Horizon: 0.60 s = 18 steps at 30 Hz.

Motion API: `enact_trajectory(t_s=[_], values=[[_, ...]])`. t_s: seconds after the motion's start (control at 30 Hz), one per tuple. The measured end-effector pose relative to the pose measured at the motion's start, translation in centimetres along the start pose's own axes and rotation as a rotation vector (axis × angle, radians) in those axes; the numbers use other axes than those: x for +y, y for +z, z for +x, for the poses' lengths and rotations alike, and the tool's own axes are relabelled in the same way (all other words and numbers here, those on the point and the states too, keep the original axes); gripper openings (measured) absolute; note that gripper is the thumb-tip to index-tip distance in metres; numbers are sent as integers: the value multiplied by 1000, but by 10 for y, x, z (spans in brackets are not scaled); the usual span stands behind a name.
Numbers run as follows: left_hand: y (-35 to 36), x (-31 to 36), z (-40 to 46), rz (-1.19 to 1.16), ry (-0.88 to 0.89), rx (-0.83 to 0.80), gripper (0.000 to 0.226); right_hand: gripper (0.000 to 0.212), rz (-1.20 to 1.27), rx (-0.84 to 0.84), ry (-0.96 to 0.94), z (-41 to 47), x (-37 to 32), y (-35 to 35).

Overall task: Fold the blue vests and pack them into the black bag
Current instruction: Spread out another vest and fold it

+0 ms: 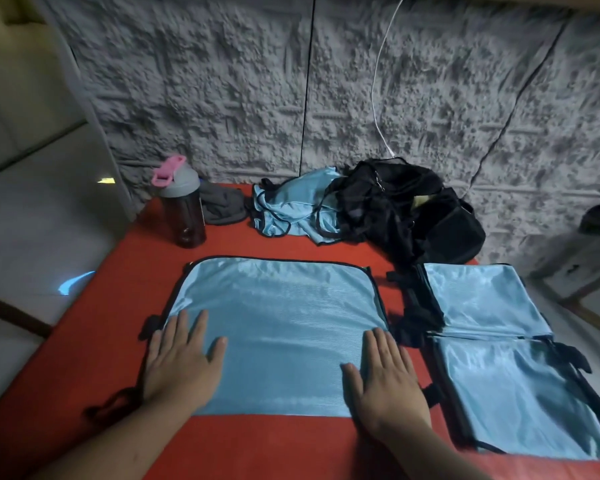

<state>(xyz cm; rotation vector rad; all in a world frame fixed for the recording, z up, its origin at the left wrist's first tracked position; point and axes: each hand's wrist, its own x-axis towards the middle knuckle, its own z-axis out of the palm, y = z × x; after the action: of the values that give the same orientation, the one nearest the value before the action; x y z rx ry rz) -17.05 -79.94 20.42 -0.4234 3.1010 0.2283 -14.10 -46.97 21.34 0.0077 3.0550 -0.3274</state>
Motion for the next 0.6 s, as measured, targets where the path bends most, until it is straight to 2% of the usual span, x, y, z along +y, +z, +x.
enact_trajectory(t_s=[0.23,0.6], values=[[-7,-20,2,22,-57,-20,94,85,-9,45,19,0,-1,2],[-19,-12,3,57,-132,-129,97,86,-24,63,35,-2,-3,2]])
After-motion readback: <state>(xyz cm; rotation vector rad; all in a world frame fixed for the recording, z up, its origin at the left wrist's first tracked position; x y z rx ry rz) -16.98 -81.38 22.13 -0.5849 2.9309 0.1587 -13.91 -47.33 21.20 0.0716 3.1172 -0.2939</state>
